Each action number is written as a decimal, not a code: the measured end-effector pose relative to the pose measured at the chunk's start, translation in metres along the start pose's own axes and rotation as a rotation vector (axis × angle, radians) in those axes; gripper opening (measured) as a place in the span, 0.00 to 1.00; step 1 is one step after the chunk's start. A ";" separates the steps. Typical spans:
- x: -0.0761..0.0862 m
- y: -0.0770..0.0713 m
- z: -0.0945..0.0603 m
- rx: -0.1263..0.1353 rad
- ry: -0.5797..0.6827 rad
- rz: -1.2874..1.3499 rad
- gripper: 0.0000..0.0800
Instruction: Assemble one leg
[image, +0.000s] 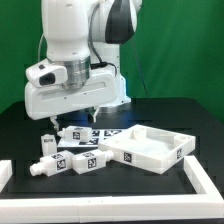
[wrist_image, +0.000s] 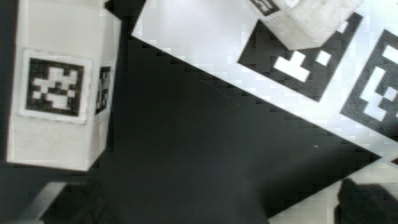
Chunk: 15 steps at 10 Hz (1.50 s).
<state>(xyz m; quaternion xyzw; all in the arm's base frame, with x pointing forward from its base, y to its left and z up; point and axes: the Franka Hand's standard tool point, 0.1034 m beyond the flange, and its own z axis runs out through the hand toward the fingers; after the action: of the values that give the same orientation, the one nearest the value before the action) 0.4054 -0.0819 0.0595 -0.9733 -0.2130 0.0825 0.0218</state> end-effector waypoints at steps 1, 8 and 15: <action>0.007 -0.004 -0.003 -0.020 0.011 -0.046 0.81; 0.068 -0.036 -0.016 -0.034 0.033 0.226 0.81; 0.069 -0.039 -0.014 -0.034 0.029 0.226 0.81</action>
Offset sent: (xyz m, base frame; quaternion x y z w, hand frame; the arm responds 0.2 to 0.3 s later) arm 0.0192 0.0309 0.0071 -0.0397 0.0003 0.0992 0.9943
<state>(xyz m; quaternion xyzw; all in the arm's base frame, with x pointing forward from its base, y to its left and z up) 0.4535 -0.0179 0.0658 -0.9925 -0.1027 0.0665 -0.0013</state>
